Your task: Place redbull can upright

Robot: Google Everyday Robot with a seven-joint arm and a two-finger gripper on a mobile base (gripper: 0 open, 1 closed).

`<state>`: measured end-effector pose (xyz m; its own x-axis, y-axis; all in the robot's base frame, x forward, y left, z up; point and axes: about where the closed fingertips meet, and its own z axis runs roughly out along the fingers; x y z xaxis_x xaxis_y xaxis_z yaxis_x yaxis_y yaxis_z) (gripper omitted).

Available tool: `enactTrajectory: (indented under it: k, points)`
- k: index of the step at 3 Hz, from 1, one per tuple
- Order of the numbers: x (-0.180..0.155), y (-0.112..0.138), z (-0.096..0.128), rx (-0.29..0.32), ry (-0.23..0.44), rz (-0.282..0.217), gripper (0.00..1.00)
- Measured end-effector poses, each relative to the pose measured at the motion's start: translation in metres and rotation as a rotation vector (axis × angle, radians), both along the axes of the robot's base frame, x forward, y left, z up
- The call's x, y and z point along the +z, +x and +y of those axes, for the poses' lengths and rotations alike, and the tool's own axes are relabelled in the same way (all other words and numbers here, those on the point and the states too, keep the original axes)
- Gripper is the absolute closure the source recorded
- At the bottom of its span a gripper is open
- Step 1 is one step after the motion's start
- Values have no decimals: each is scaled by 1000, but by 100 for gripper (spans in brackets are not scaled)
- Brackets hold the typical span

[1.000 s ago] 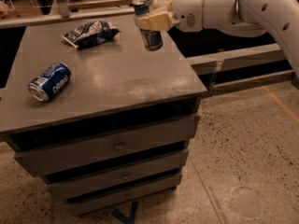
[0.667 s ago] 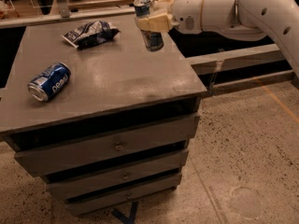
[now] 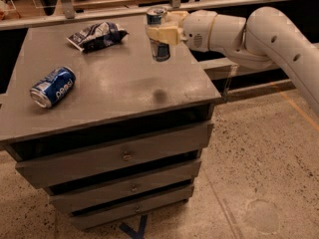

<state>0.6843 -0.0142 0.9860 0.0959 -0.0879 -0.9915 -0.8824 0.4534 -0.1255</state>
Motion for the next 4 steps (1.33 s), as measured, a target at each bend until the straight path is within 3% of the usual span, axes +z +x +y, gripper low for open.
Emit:
enactTrajectory:
  k: [1,4]
  points:
    - [-14,11,13,46,43,14,100]
    - [-45,31,47,136,50,31,100]
